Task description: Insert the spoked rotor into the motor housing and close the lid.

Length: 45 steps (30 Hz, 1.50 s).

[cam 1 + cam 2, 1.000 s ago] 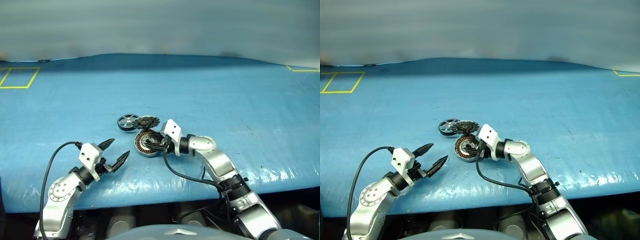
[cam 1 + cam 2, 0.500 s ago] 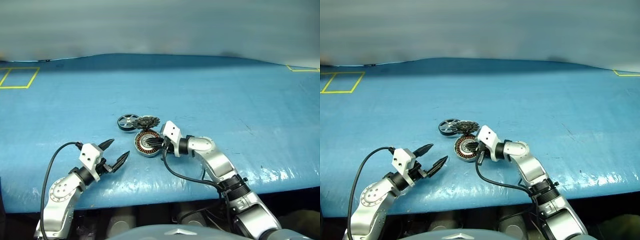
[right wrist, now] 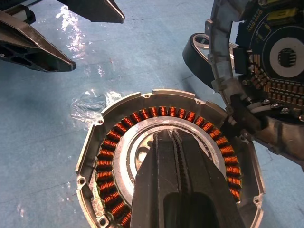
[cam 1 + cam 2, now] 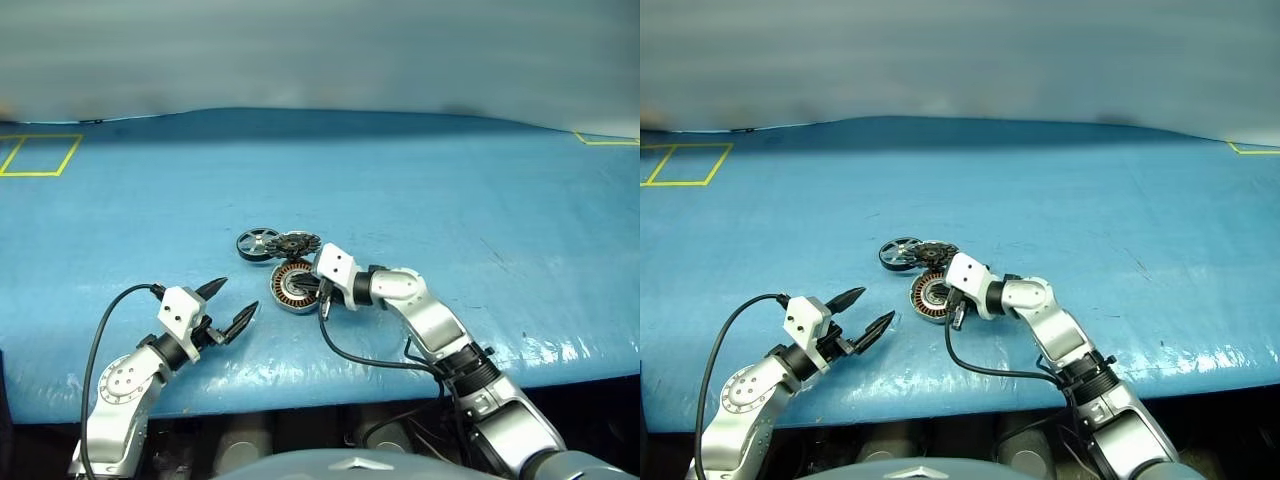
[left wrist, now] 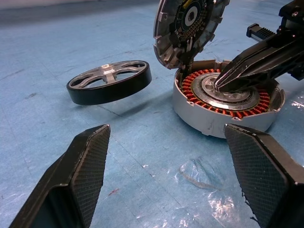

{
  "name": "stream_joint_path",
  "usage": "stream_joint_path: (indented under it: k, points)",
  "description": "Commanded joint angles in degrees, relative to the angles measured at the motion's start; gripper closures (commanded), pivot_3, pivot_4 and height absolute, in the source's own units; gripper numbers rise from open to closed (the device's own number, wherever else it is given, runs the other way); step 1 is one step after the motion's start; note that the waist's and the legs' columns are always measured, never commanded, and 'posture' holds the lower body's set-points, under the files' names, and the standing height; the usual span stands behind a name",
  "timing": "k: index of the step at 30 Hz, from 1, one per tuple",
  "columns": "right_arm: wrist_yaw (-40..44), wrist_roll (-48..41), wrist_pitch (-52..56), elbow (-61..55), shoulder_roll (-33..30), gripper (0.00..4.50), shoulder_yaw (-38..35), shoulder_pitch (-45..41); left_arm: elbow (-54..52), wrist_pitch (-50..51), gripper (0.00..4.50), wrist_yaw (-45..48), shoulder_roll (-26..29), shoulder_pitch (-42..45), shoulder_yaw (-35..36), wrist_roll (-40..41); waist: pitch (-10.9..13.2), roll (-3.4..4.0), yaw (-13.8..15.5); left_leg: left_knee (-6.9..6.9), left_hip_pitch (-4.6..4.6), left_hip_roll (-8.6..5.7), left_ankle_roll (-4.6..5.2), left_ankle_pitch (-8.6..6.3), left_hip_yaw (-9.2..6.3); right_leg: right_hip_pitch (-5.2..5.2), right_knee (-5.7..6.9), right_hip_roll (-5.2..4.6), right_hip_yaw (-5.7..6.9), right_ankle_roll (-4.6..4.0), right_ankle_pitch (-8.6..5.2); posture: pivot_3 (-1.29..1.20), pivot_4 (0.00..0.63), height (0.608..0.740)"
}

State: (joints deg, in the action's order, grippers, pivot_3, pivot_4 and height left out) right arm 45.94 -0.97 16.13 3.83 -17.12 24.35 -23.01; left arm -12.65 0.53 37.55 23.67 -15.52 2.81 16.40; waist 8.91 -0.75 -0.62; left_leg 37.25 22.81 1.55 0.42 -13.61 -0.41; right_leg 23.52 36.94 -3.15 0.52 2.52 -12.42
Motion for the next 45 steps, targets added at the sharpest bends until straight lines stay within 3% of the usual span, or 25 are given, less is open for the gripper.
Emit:
stream_joint_path:
  k: [1,11,19,27,33,35,45]
  points:
    - [-0.6,2.7,2.1,1.1,-1.5,4.46,0.9,0.4,-0.4,-1.4,0.43,0.0,-0.3,0.1,0.2,0.0,0.0,-0.02,0.0,0.01,0.0,0.0,0.0,0.0,0.0,0.0,0.0,0.0,0.0,0.0,0.0,0.0,0.15,0.74]
    - [0.1,2.6,1.4,0.4,-1.7,4.46,0.7,1.1,-0.3,-1.3,0.43,-0.1,-0.3,0.1,0.3,0.1,-0.1,-0.02,-0.1,0.0,-0.11,0.02,0.0,0.0,0.01,-0.05,0.01,0.0,0.0,0.0,0.0,0.0,0.15,0.74]
    - [2.8,-6.9,2.4,-5.3,1.3,4.46,-4.6,2.9,-0.4,-1.3,0.43,-1.3,-0.9,1.2,1.8,0.8,0.0,-0.02,-0.1,-0.06,-0.01,0.02,0.0,0.0,0.04,0.05,-0.01,0.0,-0.03,-0.01,0.01,0.0,0.15,0.74]
    - [5.4,-13.5,4.7,-12.2,-0.7,4.46,-7.6,6.1,0.4,1.7,0.43,-3.8,1.2,6.0,5.9,0.8,0.0,-0.04,0.0,-0.04,0.04,0.02,0.0,0.0,0.02,0.06,-0.02,0.01,-0.01,0.0,0.02,0.0,0.15,0.74]
    - [4.9,-14.0,4.8,-13.6,-3.0,4.46,-8.6,8.2,0.8,8.8,0.43,-1.2,7.9,13.0,4.3,-1.0,0.0,-0.06,0.0,-0.03,0.08,0.03,0.0,0.0,-0.05,0.06,-0.01,0.06,0.03,0.01,0.03,0.0,0.15,0.74]
    - [4.1,-13.9,4.9,-13.6,-3.2,4.5,-8.9,8.6,1.7,12.7,0.96,-0.8,9.2,16.8,4.1,0.0,0.0,-0.05,-0.1,-0.03,0.05,0.01,0.0,0.0,0.02,0.07,-0.01,0.05,-0.04,0.02,0.03,0.0,0.15,0.74]
    - [1.3,-13.9,5.2,-14.8,-3.3,4.5,-9.6,10.5,5.6,32.7,0.96,-2.9,11.4,32.0,-0.2,-1.9,0.0,-0.08,-0.1,-0.08,0.1,0.0,0.0,0.0,0.01,0.1,-0.04,0.1,-0.08,0.38,0.23,0.0,0.15,0.74]
